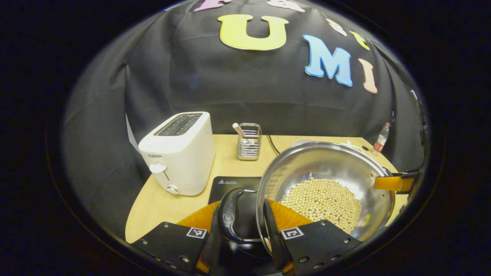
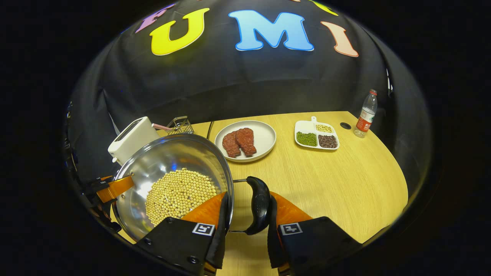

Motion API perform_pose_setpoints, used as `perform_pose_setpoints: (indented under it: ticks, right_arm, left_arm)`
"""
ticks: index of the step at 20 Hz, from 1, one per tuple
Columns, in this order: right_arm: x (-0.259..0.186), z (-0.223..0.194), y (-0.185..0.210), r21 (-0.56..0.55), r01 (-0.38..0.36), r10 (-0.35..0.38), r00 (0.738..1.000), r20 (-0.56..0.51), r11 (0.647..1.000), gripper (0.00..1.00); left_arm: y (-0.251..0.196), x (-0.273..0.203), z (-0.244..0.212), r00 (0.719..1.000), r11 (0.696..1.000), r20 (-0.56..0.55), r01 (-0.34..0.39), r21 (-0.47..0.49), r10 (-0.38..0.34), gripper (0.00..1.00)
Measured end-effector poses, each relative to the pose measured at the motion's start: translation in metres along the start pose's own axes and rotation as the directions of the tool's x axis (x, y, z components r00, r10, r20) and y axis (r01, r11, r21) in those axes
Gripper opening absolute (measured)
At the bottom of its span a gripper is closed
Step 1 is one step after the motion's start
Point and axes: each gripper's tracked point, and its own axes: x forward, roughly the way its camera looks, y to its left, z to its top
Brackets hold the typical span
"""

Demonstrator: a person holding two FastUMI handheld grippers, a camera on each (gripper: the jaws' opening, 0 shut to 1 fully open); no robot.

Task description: First push the handle of the pot to place it horizontally, then grasp the pot with both hands and set it on the induction cooktop.

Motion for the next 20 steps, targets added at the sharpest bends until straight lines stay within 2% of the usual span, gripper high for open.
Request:
perform_pose_setpoints:
  ticks: [1,3,4,5,6,10,11,12,15,16,17,20]
  right_arm:
    - [0.002,-0.001,0.006,-0.001,-0.003,0.003,1.0,-0.001,1.0,0.48]
    - [0.005,0.0,0.017,-0.005,-0.009,0.009,1.0,-0.002,1.0,0.47]
    - [0.007,0.001,0.022,-0.009,-0.011,0.011,1.0,0.0,1.0,0.43]
    - [0.009,0.002,0.027,-0.013,-0.013,0.013,1.0,0.0,1.0,0.47]
    - [0.011,0.003,0.031,-0.014,-0.015,0.015,1.0,0.0,1.0,0.48]
    - [0.015,0.0,0.045,-0.021,-0.02,0.02,1.0,-0.003,1.0,0.47]
    - [0.017,-0.001,0.046,-0.023,-0.02,0.02,1.0,-0.004,1.0,0.44]
    - [0.019,-0.002,0.048,-0.024,-0.02,0.02,1.0,-0.008,1.0,0.47]
    - [0.022,-0.007,0.051,-0.025,-0.018,0.017,1.0,-0.021,1.0,0.47]
    - [0.025,-0.008,0.052,-0.029,-0.017,0.017,1.0,-0.023,0.999,0.44]
    - [0.025,-0.008,0.052,-0.027,-0.019,0.019,1.0,-0.021,0.999,0.47]
    - [0.024,-0.007,0.052,-0.029,-0.026,0.025,1.0,-0.012,0.999,0.49]
  left_arm:
    - [0.006,0.001,-0.001,1.0,1.0,-0.003,-0.002,-0.007,0.002,0.53]
    - [0.019,0.004,0.0,1.0,1.0,-0.006,-0.004,-0.014,0.004,0.54]
    - [0.025,0.006,0.001,1.0,1.0,-0.006,-0.005,-0.013,0.005,0.54]
    - [0.031,0.007,0.002,1.0,1.0,-0.005,-0.007,-0.013,0.007,0.57]
    - [0.035,0.007,0.002,1.0,1.0,-0.005,-0.009,-0.013,0.008,0.54]
    - [0.051,0.013,-0.002,1.0,1.0,-0.013,-0.011,-0.024,0.01,0.57]
    - [0.054,0.014,-0.003,1.0,1.0,-0.018,-0.01,-0.027,0.009,0.54]
    - [0.056,0.015,-0.005,1.0,1.0,-0.023,-0.009,-0.03,0.009,0.54]
    - [0.059,0.021,-0.011,0.999,0.999,-0.034,-0.009,-0.035,0.007,0.54]
    - [0.059,0.021,-0.014,0.999,0.999,-0.039,-0.008,-0.039,0.006,0.58]
    - [0.061,0.02,-0.012,0.999,0.999,-0.033,-0.008,-0.04,0.007,0.55]
    - [0.064,0.022,-0.014,0.999,0.999,-0.033,-0.03,-0.037,0.029,0.57]
